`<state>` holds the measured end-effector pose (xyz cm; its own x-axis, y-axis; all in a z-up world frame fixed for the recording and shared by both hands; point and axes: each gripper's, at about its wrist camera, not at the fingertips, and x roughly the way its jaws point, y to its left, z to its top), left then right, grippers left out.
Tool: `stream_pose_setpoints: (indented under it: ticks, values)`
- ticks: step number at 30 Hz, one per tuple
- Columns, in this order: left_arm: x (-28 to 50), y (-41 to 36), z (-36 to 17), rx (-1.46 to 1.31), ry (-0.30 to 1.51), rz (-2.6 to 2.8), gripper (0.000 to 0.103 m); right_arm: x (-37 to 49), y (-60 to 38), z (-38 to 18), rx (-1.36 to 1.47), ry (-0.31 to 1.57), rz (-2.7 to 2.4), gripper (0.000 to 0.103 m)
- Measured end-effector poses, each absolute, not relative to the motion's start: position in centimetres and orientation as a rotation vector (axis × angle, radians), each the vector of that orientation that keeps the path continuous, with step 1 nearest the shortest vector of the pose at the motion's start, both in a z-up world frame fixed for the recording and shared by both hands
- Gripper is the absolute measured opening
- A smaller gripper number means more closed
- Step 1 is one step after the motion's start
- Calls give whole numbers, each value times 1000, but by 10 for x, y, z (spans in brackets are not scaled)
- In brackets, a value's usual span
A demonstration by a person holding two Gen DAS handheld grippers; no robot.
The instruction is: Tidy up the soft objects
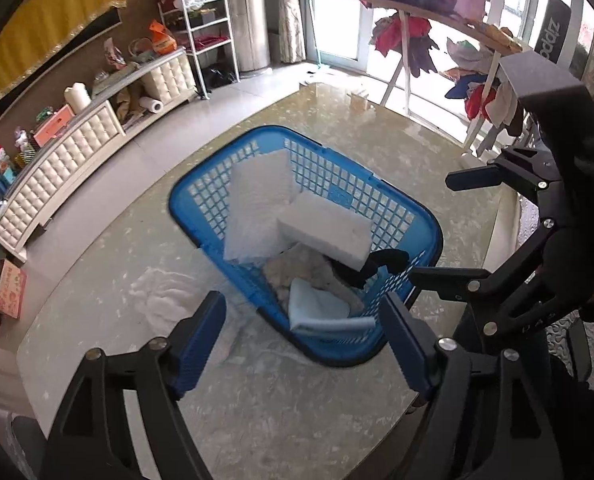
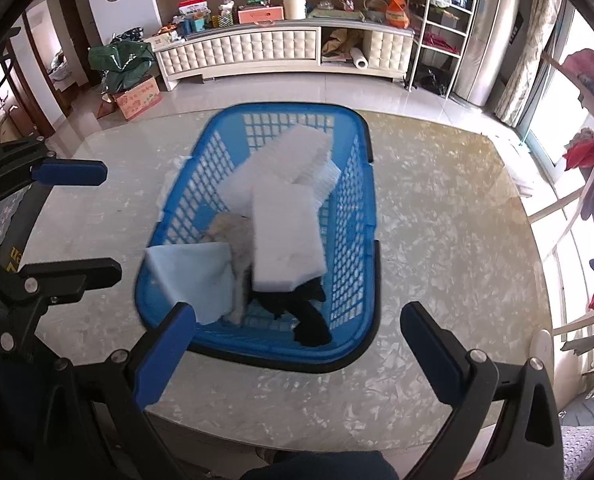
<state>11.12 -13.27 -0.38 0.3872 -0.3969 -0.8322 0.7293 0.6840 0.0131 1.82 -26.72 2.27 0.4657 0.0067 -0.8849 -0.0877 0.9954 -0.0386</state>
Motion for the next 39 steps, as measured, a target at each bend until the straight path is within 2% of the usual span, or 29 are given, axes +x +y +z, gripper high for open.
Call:
stream_pose_setpoints:
  ticks: [16, 28, 30, 31, 39]
  values:
    - [81, -53, 19, 379, 858, -584, 90, 1, -206, 48, -152, 1020, 116, 103]
    - [74, -2, 13, 335, 864, -494, 91, 17, -158, 39, -171, 1005, 201, 103]
    - [75, 6, 10, 325, 868, -469, 97, 21, -151, 37, -173, 1004, 213, 103]
    - [75, 10, 7, 317, 871, -463, 103, 23, -148, 37, -173, 1005, 219, 103]
    - [85, 44, -9, 254, 900, -418, 103, 44, -113, 22, -192, 1016, 271, 103]
